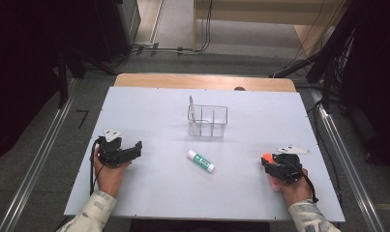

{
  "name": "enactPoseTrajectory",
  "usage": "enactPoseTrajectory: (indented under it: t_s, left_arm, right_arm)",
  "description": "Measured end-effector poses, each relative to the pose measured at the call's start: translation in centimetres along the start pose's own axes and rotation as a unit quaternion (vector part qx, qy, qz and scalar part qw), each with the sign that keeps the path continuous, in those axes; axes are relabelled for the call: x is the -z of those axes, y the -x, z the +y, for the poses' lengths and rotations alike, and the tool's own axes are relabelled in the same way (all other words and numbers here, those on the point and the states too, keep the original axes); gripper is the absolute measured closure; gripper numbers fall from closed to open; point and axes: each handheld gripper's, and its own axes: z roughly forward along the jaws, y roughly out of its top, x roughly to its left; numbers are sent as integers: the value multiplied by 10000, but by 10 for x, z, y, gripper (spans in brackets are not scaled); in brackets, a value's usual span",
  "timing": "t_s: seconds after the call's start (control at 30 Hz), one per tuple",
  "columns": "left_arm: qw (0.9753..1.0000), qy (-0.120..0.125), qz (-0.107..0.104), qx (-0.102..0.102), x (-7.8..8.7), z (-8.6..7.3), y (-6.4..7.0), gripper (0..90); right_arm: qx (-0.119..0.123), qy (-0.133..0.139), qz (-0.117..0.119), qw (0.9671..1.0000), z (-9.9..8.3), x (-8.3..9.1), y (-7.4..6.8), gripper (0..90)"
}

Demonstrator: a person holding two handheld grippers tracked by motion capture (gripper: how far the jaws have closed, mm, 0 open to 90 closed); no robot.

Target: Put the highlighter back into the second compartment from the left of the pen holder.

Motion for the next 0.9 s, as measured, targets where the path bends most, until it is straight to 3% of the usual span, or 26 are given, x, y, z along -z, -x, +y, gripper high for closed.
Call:
enactPoseTrajectory:
  t_s: [0.9]
  left_arm:
    - [10000,-16,5,-28,0,0,0,155]
  right_arm:
    - [41,-55,1,10000,-1,-2,-2,640]
